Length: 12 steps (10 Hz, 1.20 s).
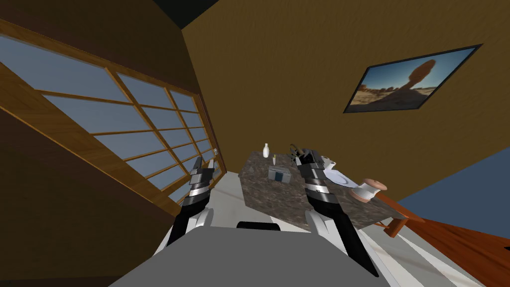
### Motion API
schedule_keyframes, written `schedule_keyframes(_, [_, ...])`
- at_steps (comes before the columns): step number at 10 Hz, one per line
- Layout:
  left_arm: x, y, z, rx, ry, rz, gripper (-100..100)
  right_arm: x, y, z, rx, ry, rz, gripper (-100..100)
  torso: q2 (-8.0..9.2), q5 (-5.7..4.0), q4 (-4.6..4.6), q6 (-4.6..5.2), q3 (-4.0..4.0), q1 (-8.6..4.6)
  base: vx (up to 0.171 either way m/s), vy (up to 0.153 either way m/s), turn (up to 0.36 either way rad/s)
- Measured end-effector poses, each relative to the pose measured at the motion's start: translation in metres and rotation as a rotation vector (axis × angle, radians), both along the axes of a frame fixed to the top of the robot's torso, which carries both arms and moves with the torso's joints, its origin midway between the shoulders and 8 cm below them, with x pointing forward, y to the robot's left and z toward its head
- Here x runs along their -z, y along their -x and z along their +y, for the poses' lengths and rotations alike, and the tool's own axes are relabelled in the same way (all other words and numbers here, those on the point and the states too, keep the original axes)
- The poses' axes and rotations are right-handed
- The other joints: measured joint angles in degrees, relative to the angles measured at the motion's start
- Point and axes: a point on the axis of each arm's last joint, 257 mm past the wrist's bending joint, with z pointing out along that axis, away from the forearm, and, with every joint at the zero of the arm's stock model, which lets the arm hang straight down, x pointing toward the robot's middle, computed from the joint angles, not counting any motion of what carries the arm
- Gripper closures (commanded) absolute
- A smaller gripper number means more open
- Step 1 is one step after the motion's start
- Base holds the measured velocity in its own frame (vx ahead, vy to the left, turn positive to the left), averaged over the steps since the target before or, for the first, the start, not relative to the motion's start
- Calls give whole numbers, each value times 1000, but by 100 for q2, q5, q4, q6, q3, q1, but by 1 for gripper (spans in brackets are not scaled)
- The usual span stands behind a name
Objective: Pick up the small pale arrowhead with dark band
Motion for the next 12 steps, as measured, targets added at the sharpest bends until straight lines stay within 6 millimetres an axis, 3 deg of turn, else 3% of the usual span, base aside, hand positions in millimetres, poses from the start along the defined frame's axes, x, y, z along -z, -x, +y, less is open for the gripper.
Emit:
schedule_keyframes(6, [12, -20, -20, 59, -164, 55, -100, 0, 0, 0, 0, 0, 0, 0, 22, -1, 5, 1, 13, -4, -48, -6, -50])
schedule_keyframes(12, [41, -58, -46, 87, -358, 115, -100, 0, 0, 0, 0, 0, 0, 0, 34, -1, 8, 1, 20, -4, -90, -6, -80])
